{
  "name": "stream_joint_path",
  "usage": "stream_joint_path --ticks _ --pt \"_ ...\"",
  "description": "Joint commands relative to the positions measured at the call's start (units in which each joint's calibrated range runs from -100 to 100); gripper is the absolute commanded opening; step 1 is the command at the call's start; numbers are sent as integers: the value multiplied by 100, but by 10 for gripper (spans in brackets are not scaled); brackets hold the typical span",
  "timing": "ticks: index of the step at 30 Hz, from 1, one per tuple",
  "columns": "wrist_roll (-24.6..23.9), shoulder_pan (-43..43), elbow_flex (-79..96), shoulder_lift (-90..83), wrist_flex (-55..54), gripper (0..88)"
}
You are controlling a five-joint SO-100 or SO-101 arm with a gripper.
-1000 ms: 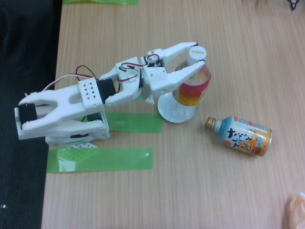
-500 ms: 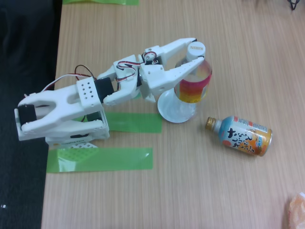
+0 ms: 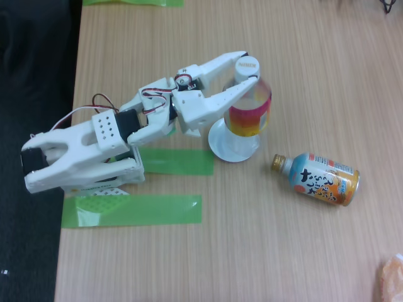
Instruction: Pick up the plastic bottle and stand it up on the white place
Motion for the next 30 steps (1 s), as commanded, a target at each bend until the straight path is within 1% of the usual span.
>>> stream_joint_path --ticks 1,6,22,27,30 --pt "-7 -263 6 -55 -14 172" --pt "-7 -426 42 -21 -14 172" --pt "-2 -359 332 -21 3 172" --pt "-2 -359 386 -97 372 172" --pt "-2 -359 386 -97 415 172"
